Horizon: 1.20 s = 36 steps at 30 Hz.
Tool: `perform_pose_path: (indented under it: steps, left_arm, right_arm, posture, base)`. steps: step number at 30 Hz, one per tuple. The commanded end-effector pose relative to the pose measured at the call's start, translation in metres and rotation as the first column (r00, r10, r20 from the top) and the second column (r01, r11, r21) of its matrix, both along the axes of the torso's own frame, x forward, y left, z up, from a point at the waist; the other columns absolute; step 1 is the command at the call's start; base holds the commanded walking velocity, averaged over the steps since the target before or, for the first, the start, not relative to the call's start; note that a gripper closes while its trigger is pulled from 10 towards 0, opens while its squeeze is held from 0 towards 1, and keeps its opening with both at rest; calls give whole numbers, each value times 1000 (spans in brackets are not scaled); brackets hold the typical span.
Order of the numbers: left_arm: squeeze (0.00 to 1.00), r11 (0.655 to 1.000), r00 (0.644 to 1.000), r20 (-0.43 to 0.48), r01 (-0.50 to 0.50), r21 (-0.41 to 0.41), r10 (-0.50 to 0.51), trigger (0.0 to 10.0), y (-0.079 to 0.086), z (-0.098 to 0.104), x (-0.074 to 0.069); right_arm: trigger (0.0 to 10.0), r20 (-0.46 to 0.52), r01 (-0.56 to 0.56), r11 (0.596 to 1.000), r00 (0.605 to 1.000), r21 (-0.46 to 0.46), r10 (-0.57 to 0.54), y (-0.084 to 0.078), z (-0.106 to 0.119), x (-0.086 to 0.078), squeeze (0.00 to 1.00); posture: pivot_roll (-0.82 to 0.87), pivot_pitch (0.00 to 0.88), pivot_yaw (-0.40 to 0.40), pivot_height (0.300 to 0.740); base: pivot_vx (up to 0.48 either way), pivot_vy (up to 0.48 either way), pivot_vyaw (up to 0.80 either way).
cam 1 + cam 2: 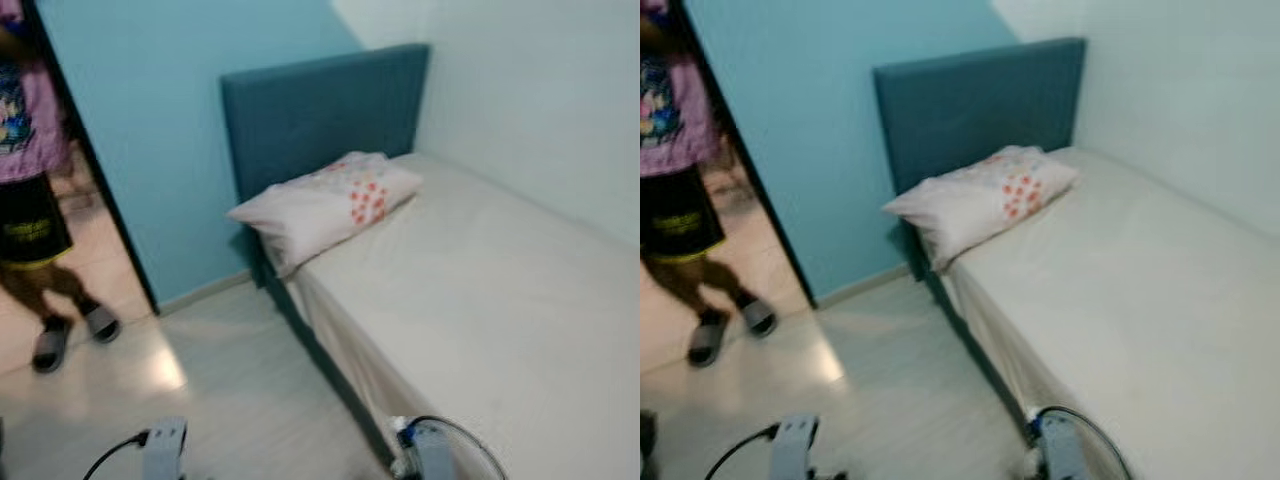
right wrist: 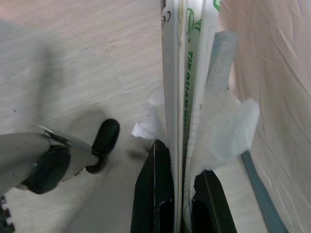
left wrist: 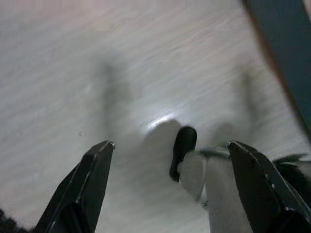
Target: Clean up the room
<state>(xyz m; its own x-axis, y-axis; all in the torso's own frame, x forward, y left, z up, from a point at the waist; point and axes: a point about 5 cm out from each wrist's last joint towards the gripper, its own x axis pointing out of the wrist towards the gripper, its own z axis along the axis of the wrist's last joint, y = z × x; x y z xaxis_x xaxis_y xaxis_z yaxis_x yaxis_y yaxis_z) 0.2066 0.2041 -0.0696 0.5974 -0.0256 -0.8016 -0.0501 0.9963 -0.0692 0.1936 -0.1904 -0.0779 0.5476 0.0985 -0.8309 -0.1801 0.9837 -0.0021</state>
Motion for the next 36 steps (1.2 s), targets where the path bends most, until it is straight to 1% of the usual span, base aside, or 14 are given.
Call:
perform_pose_path:
  steps: [1, 2, 3, 4, 6, 7, 8, 12, 16, 20, 21, 27, 32, 36]
  left_arm:
    - [0, 1000, 1000, -28, 6, -8, -6, 10000, -3, -5, -8]
    - [0, 1000, 1000, -30, 7, -8, -7, 10000, -3, -5, -8]
    - [0, 1000, 1000, -30, 7, -8, -7, 10000, -3, -5, -8]
    - [0, 1000, 999, -32, 8, -9, -8, 10000, -3, -6, -9]
    - [0, 1000, 999, -32, 8, -9, -8, 10000, -3, -6, -9]
    - [0, 1000, 999, -33, 9, -10, -10, 10000, -3, -6, -9]
    - [0, 1000, 999, -34, 10, -11, -11, 10000, -3, -6, -10]
    - [0, 1000, 999, -36, 12, -10, -13, 10000, -4, -6, -11]
    - [0, 1000, 999, -38, 15, -11, -15, 10000, -4, -7, -11]
    - [0, 1000, 999, -40, 18, -10, -18, 10000, -4, -7, -12]
    - [0, 1000, 999, -41, 21, -9, -21, 10000, -5, -7, -12]
    - [0, 1000, 999, -43, 23, -4, -24, 10000, -5, -8, -13]
    - [0, 1000, 999, -43, 23, -5, -23, 10000, -6, -8, -13]
    - [0, 1000, 999, -44, 21, -8, -21, 10000, -7, -8, -13]
  right_arm:
    - [10000, -8, -41, 998, 999, -39, 41, -5, 0, -2, 0]
    - [10000, -7, -99, 993, 995, -71, 99, -5, 1, 0, 0]
    - [10000, -7, -99, 993, 995, -71, 99, -5, 1, 0, 0]
    - [10000, -4, -159, 982, 987, -101, 159, -6, 2, 2, 0]
    - [10000, -4, -159, 982, 987, -101, 159, -6, 2, 2, 0]
    - [10000, -1, -197, 972, 980, -125, 198, -7, 3, 3, 0]
    - [10000, 0, -261, 950, 964, -171, 265, -12, 7, 7, 0]
    - [10000, 7, -289, 937, 955, -195, 296, -17, 10, 12, 0]
    - [10000, 27, -317, 925, 944, -209, 329, -17, 15, 18, 0]
    - [10000, 39, -358, 905, 926, -228, 376, -14, 18, 24, 0]
    - [10000, 52, -389, 889, 910, -243, 412, -10, 21, 29, 0]
    - [10000, 69, -421, 872, 891, -250, 449, -4, 25, 37, 0]
    - [10000, 62, -428, 870, 888, -244, 455, -2, 24, 36, 0]
    - [10000, 38, -420, 881, 898, -216, 438, 1, 18, 28, 0]
  posture:
    - [81, 0, 11, 704]
    - [80, 0, 13, 704]
    - [80, 0, 13, 704]
    - [80, 0, 13, 704]
    - [80, 0, 13, 704]
    - [80, 0, 13, 704]
    - [82, 0, 8, 704]
    - [82, 0, 8, 704]
    - [82, 0, 8, 704]
    - [80, 0, 6, 704]
    - [79, 0, 5, 704]
    - [79, 0, 2, 704]
    - [83, 0, -3, 704]
    - [87, 0, -6, 704]
  base:
    - [292, 0, 719]
    - [292, 0, 719]
    - [292, 0, 719]
    - [300, 0, 719]
    - [300, 0, 719]
    - [304, 0, 719]
    - [296, 0, 719]
    - [295, 0, 719]
    - [293, 0, 719]
    - [292, 0, 719]
    - [289, 0, 719]
    - [276, 0, 719]
    - [256, 0, 719]
    - [247, 0, 719]
